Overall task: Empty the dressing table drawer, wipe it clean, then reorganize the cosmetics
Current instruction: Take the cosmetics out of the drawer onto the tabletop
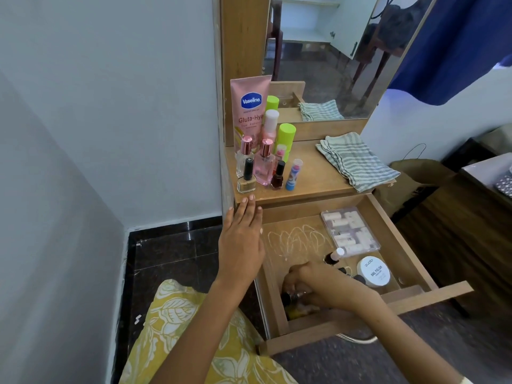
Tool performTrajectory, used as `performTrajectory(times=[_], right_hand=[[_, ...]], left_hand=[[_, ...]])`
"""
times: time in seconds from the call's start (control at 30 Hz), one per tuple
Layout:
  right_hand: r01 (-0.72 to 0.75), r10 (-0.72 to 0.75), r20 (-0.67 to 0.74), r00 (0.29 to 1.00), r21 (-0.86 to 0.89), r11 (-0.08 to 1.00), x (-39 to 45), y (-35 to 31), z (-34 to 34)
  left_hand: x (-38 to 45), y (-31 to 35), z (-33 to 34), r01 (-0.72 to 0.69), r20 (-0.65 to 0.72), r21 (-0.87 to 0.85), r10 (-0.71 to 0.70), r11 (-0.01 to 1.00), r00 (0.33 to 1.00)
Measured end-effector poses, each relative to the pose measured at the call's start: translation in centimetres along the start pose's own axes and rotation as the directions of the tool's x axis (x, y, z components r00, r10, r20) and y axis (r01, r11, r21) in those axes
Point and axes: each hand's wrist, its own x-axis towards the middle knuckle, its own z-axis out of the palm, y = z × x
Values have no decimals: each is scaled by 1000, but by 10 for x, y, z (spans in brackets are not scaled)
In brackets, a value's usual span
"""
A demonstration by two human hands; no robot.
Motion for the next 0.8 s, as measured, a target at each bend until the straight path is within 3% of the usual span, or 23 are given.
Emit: performTrajectory(times=[0.1, 0.2, 0.27, 0.37, 0.43, 0.63, 0.8], right_hand=[[-12, 102, -247, 964, 342, 940, -6, 3, -14], [3, 277, -456, 846, 523, 852, -1, -1, -36], [-45, 365, -581, 728, 491, 870, 9, -3, -51], [-64, 494, -717, 491, 536, 842, 26, -14, -73], [-40, 535, -738, 412, 571, 820, 37, -22, -83], [-98, 554, -727, 407, 568, 817, 63, -38, -94], [-340, 543, -648, 534, 423, 840, 65, -42, -92]], left_hand=[[2, -3, -3, -18, 1, -4, 18, 1000, 1000], [1, -2, -4, -25, -6, -14, 25, 1000, 1000], [0, 0, -4, -15, -17, -30, 14, 999, 1000], [0, 2, -4, -3, -17, -26, 3, 1000, 1000], [0, 2, -4, 0, -16, -22, -1, 1000, 1000], [0, 2, -1, 6, 5, -13, -6, 1000, 1000], [-1, 2, -1, 2, -1, -50, -2, 999, 1000]])
